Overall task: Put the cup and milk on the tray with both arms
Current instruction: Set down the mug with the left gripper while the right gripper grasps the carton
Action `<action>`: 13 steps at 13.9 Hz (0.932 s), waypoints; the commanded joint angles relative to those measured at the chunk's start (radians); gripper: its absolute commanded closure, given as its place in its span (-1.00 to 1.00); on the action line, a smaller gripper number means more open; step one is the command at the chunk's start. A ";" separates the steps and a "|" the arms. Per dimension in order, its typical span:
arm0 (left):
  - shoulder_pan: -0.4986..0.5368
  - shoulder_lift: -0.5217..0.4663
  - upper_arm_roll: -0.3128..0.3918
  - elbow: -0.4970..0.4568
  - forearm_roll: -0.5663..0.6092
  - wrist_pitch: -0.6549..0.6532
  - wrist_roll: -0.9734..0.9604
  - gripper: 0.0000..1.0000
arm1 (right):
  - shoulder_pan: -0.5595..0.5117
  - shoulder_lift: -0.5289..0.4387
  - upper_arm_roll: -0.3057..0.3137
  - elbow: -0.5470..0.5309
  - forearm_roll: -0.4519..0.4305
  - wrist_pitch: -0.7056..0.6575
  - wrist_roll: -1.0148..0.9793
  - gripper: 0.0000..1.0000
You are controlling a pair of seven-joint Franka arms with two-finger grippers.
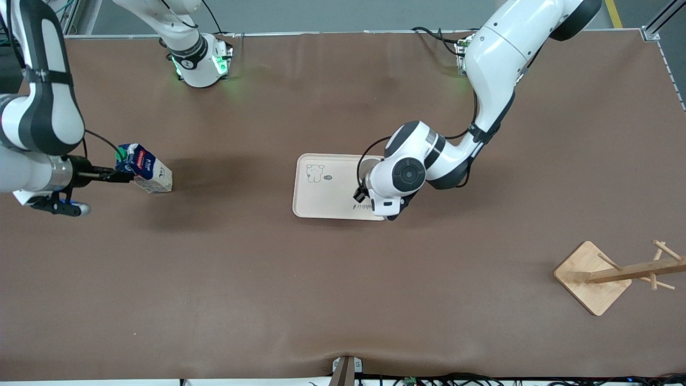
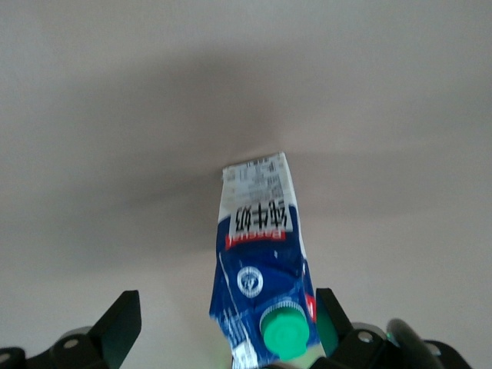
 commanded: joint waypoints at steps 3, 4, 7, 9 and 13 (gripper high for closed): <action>-0.017 0.038 0.013 0.046 -0.006 0.007 -0.019 0.25 | -0.005 -0.070 0.008 -0.103 -0.106 0.041 -0.094 -1.00; -0.017 0.040 0.013 0.048 -0.005 0.008 -0.016 -0.14 | -0.007 -0.084 0.008 -0.130 -0.106 0.065 -0.096 -1.00; -0.011 0.034 0.013 0.064 -0.003 0.008 0.003 -1.00 | -0.001 -0.113 0.009 -0.195 -0.103 0.081 -0.094 -1.00; -0.008 0.025 0.013 0.101 -0.002 0.005 -0.010 -1.00 | -0.005 -0.121 0.009 -0.225 -0.103 0.146 -0.096 -1.00; 0.011 -0.081 0.044 0.126 0.035 -0.004 -0.007 -1.00 | -0.020 -0.141 0.008 -0.319 -0.102 0.240 -0.097 -1.00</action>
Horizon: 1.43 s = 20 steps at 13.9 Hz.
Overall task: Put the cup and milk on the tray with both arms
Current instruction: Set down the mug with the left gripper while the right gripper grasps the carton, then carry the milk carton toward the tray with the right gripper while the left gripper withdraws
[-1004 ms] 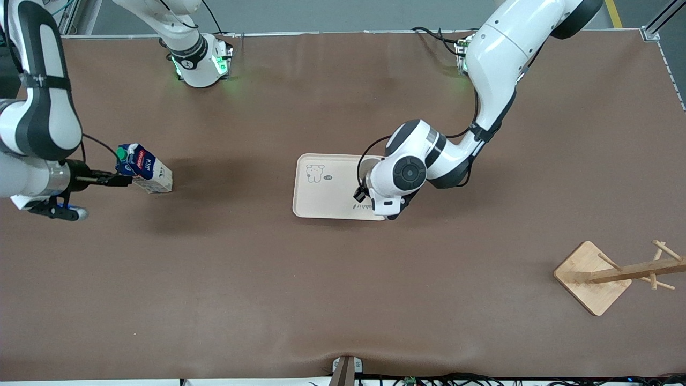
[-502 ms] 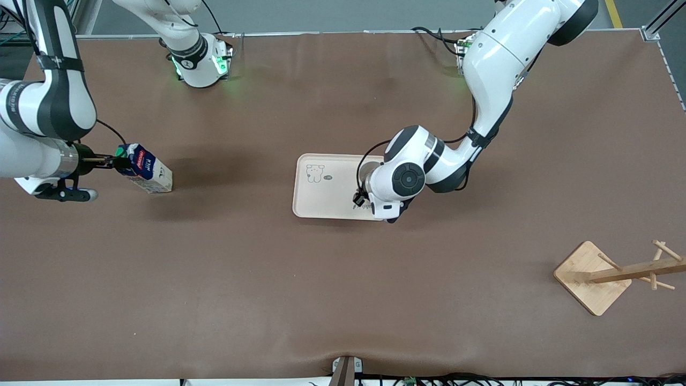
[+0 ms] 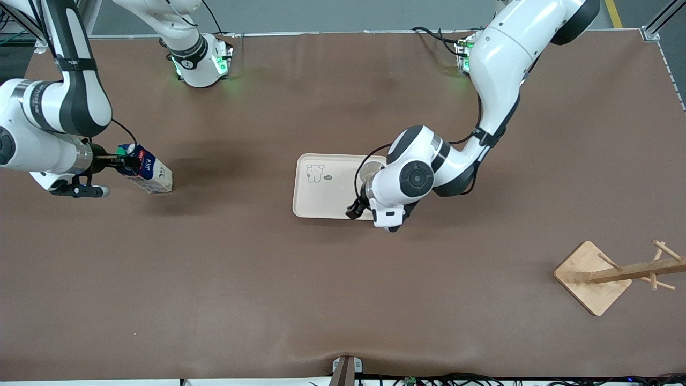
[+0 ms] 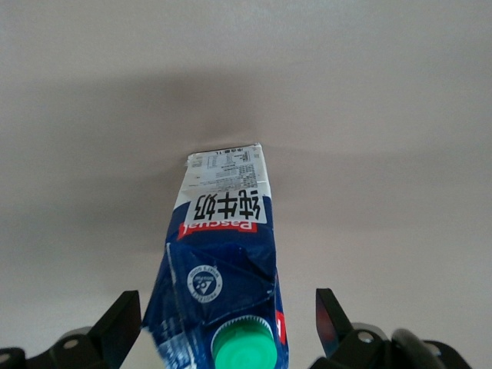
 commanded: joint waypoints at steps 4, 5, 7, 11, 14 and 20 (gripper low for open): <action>0.063 -0.182 0.046 -0.008 0.161 -0.088 0.010 -1.00 | -0.021 -0.054 0.006 -0.087 0.021 -0.030 -0.012 1.00; 0.089 -0.208 0.046 -0.008 0.177 -0.119 0.052 -1.00 | -0.022 -0.054 0.005 -0.079 0.084 -0.063 -0.012 1.00; 0.143 -0.255 0.046 -0.008 0.177 -0.183 0.164 -1.00 | -0.015 -0.061 0.006 -0.067 0.132 -0.090 -0.021 1.00; 0.255 -0.334 0.046 -0.008 0.178 -0.304 0.362 -1.00 | 0.089 -0.057 0.011 0.136 0.132 -0.243 -0.008 1.00; 0.342 -0.386 0.046 -0.008 0.178 -0.375 0.548 -1.00 | 0.226 -0.029 0.011 0.275 0.132 -0.310 0.130 1.00; 0.485 -0.482 0.047 -0.008 0.177 -0.484 0.847 -1.00 | 0.454 0.070 0.012 0.431 0.146 -0.311 0.336 1.00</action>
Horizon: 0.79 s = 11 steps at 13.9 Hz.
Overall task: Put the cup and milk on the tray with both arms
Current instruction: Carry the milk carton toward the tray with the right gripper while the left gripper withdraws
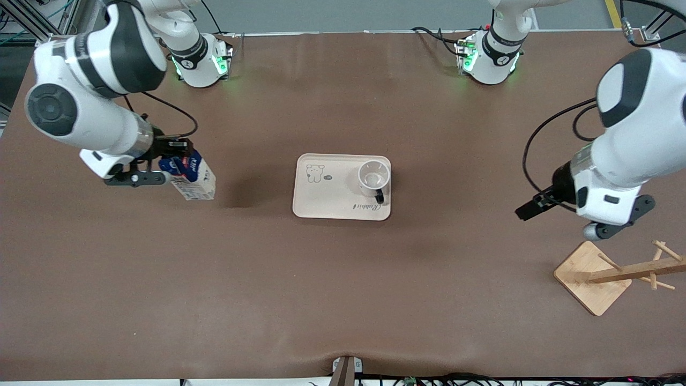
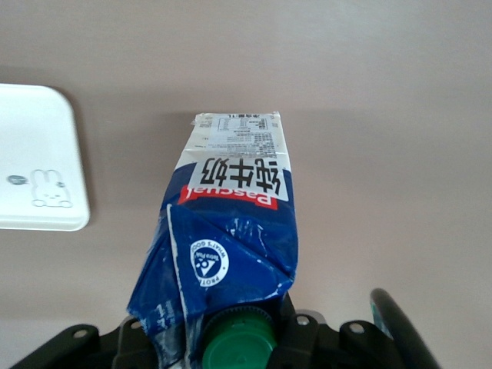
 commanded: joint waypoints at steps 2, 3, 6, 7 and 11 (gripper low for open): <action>0.069 -0.067 -0.002 -0.022 0.017 -0.056 0.177 -1.00 | 0.111 0.141 -0.010 0.159 0.111 -0.018 0.128 1.00; 0.092 -0.068 -0.002 -0.021 0.017 -0.069 0.227 -1.00 | 0.132 0.173 -0.012 0.185 0.163 -0.014 0.154 1.00; 0.141 -0.112 -0.002 -0.022 0.019 -0.089 0.350 -1.00 | 0.230 0.245 -0.013 0.199 0.209 0.043 0.161 1.00; 0.153 -0.123 -0.002 -0.022 0.019 -0.090 0.381 -1.00 | 0.241 0.256 -0.013 0.196 0.206 0.075 0.159 1.00; 0.157 -0.165 -0.002 -0.021 0.019 -0.121 0.394 -1.00 | 0.298 0.320 -0.012 0.202 0.216 0.190 0.214 1.00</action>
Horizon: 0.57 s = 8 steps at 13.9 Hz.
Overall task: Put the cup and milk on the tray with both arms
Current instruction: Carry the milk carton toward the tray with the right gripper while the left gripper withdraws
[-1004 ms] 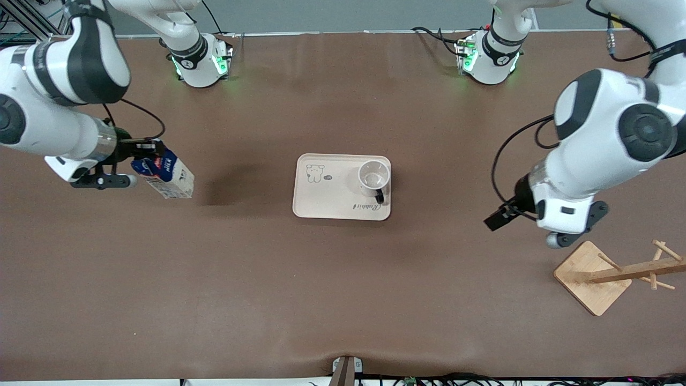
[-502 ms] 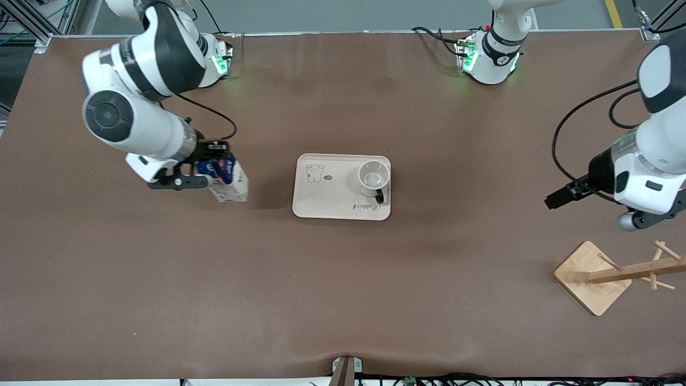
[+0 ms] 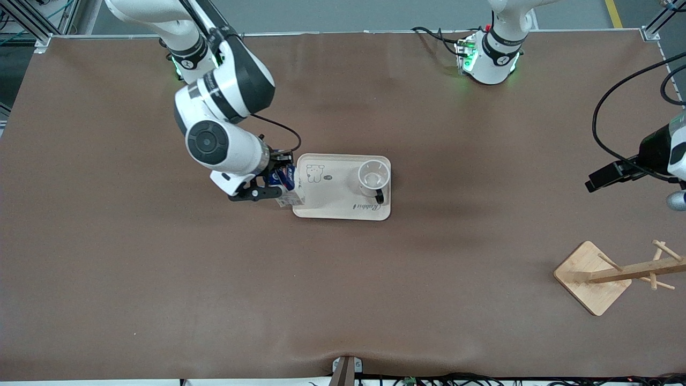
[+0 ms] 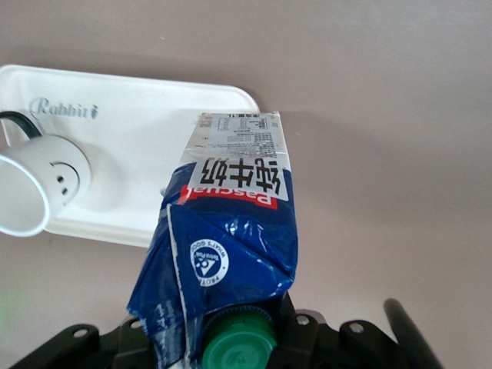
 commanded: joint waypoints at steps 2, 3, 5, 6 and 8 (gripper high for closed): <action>0.003 -0.072 -0.004 -0.021 0.019 -0.027 0.015 -1.00 | 0.037 0.024 -0.009 0.037 0.024 -0.047 0.103 1.00; 0.003 -0.081 -0.004 -0.021 0.019 -0.052 0.016 -1.00 | 0.047 0.024 -0.011 0.039 0.025 -0.059 0.106 1.00; 0.001 -0.107 -0.004 -0.021 0.019 -0.089 0.045 -1.00 | 0.073 0.038 -0.011 0.040 0.024 -0.035 0.113 1.00; 0.001 -0.115 -0.004 -0.021 0.019 -0.093 0.062 -1.00 | 0.083 0.041 -0.012 0.037 0.024 -0.021 0.114 1.00; -0.015 -0.151 0.010 -0.036 0.016 -0.102 0.073 -1.00 | 0.116 0.055 -0.012 0.037 0.022 0.005 0.190 1.00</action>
